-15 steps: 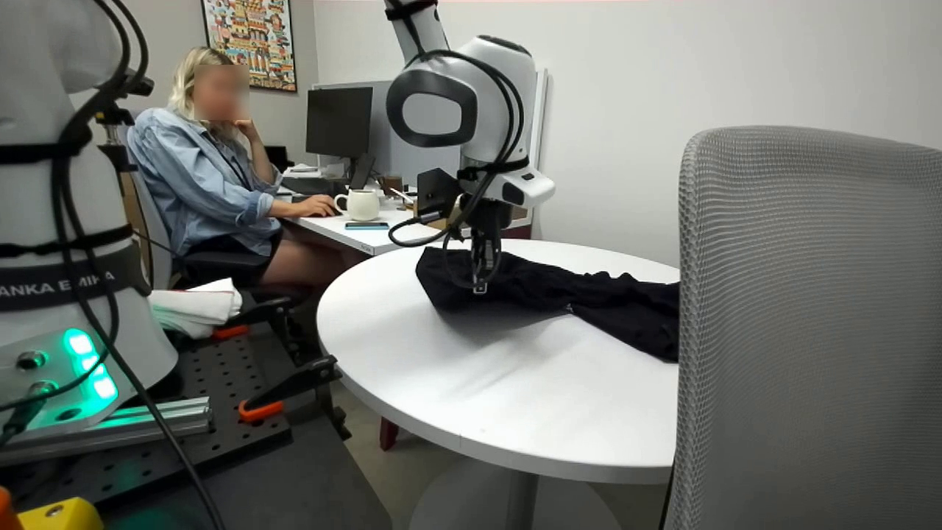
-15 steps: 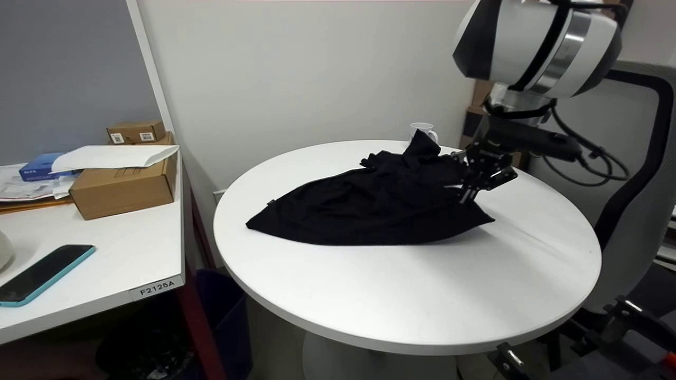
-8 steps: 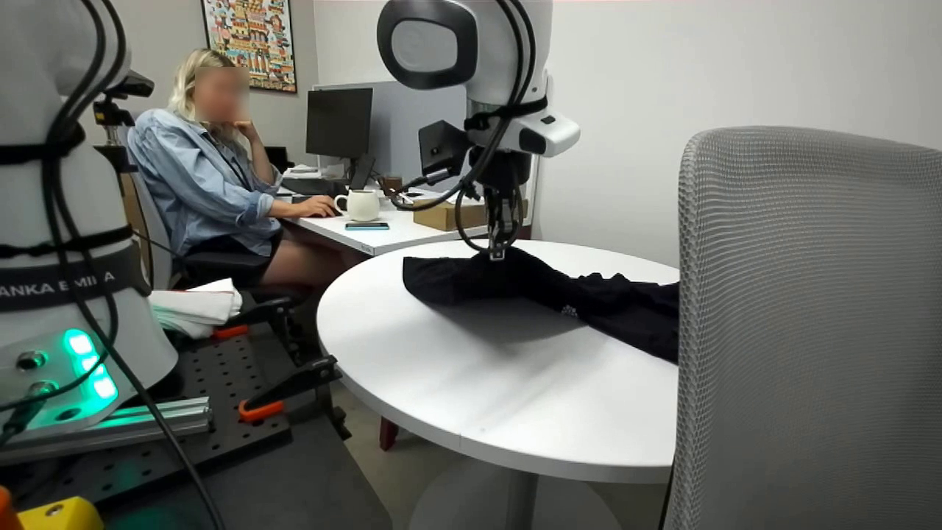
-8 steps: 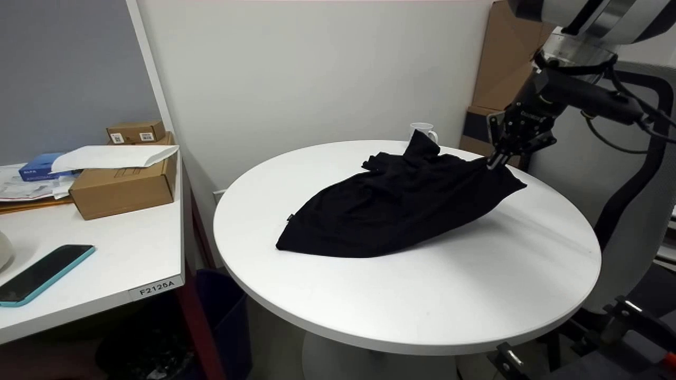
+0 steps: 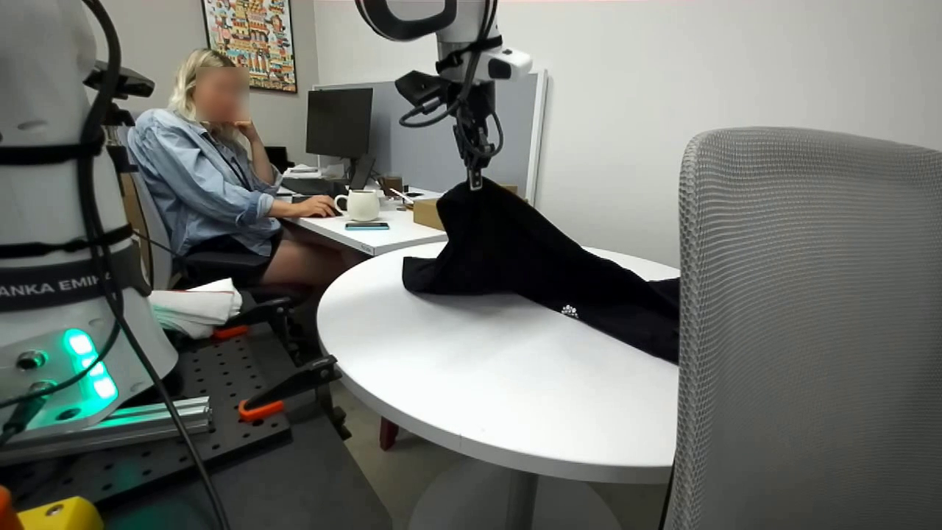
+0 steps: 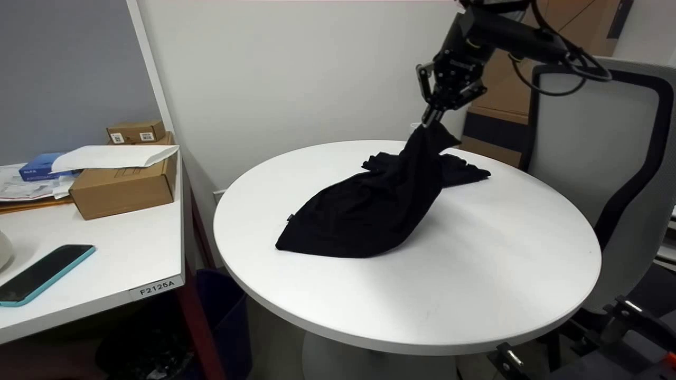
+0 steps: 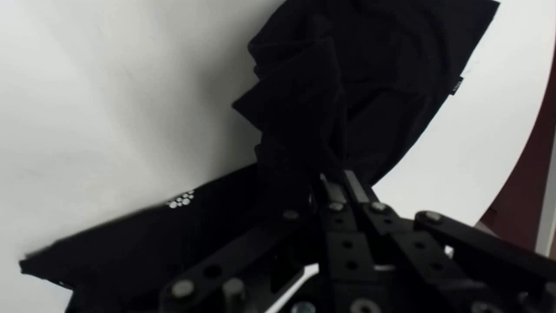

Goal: Fold the shirt from right to left then top to bottom

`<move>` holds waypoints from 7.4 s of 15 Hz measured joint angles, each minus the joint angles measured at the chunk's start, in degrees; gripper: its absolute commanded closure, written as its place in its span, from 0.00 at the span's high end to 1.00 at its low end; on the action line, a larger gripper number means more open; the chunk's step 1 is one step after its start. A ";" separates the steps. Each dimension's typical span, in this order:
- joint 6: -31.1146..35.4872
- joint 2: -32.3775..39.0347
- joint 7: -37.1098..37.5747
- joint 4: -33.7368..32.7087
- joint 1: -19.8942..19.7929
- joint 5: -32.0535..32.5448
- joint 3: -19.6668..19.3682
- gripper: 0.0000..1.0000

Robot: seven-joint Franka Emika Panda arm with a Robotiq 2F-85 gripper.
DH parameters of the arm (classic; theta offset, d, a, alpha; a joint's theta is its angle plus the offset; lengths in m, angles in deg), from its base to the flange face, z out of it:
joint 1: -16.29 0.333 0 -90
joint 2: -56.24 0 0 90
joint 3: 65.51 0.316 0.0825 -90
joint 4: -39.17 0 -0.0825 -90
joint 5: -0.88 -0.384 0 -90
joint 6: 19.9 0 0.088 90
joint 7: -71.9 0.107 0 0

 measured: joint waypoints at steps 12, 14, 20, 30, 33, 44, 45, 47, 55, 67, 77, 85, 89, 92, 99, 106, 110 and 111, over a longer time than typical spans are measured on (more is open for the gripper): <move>-0.79 3.69 21.38 -12.36 6.49 18.58 2.91 0.01; -1.35 6.18 23.73 -14.92 7.27 20.84 3.28 0.01; -3.11 14.29 28.98 -24.01 12.69 25.06 4.03 0.01; -3.39 23.63 31.78 -34.89 19.16 27.27 2.40 0.81; -3.26 24.19 31.78 -35.92 19.48 27.27 1.64 0.99; 2.32 17.18 28.78 -22.21 11.62 26.16 -4.61 1.00; 2.32 16.06 27.53 -20.36 10.06 26.10 -5.47 1.00; 2.05 14.03 24.72 -17.51 7.06 26.10 -7.19 1.00; -3.90 12.09 8.56 -15.93 -4.49 24.10 -14.27 1.00; -3.32 33.26 5.16 -33.85 -7.18 24.91 -14.47 1.00; -9.39 51.60 0.89 -53.64 -10.35 23.91 -11.18 1.00; -14.72 61.37 -4.77 -64.90 -15.64 20.86 -8.40 1.00; -16.17 64.52 -5.86 -68.02 -17.01 19.85 -7.31 1.00; -17.34 65.27 -5.88 -69.74 -17.09 19.53 -7.00 0.74; -17.60 65.59 -5.98 -71.92 -17.09 18.64 -5.41 0.21; -17.60 65.27 -7.03 -72.01 -17.19 16.41 -3.75 0.01; -18.07 63.08 -7.03 -71.54 -17.39 16.10 -3.67 0.01; -18.70 61.74 -7.03 -71.23 -17.44 16.10 -3.71 0.01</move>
